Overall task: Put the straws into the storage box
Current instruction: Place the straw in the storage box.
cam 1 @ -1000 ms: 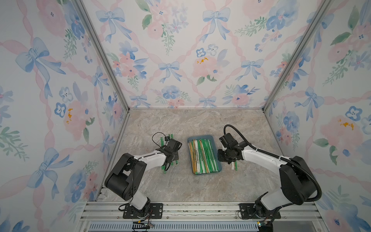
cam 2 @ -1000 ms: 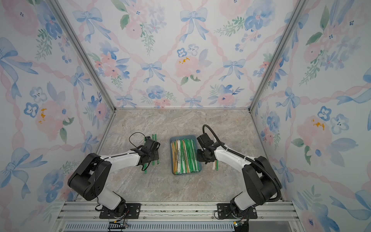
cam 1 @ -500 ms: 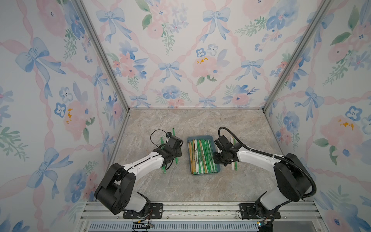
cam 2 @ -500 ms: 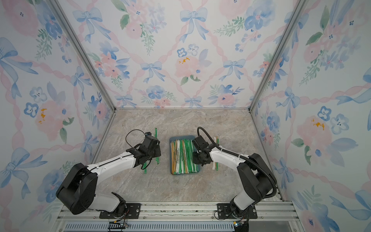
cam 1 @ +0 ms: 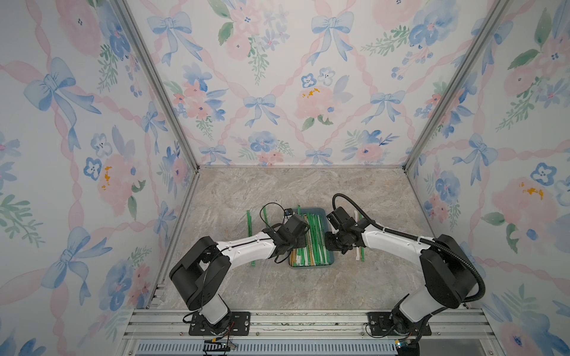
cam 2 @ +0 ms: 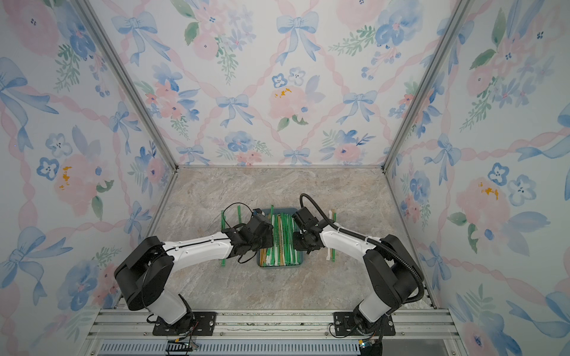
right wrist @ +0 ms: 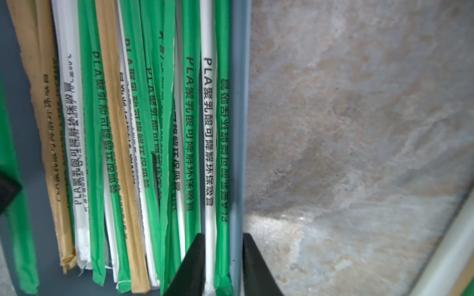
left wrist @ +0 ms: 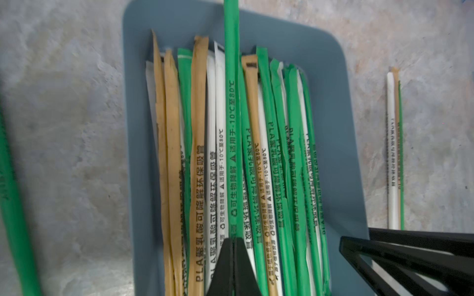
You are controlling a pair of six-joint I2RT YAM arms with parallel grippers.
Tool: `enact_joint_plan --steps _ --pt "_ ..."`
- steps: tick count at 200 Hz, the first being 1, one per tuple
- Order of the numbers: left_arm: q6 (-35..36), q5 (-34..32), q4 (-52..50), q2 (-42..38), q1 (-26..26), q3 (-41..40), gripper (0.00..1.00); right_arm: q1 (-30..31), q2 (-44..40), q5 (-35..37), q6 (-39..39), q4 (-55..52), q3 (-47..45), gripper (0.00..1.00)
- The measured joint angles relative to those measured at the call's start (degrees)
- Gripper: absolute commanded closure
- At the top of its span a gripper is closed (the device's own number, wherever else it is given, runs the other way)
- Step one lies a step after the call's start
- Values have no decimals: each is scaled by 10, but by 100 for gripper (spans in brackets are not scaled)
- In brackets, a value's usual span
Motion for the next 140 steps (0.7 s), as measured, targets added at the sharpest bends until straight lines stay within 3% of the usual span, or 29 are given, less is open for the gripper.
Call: enact_joint_plan --steps 25,53,109,140 --pt "-7 -4 0 2 -12 0 65 -1 -7 4 1 -2 0 61" --pt "-9 -21 -1 -17 -15 -2 49 -14 -32 9 -4 -6 0 56" --pt "14 -55 1 -68 17 -12 45 -53 -84 31 -13 -20 -8 52" --pt "33 -65 0 -86 71 -40 44 -64 -110 46 -26 -28 -20 37"
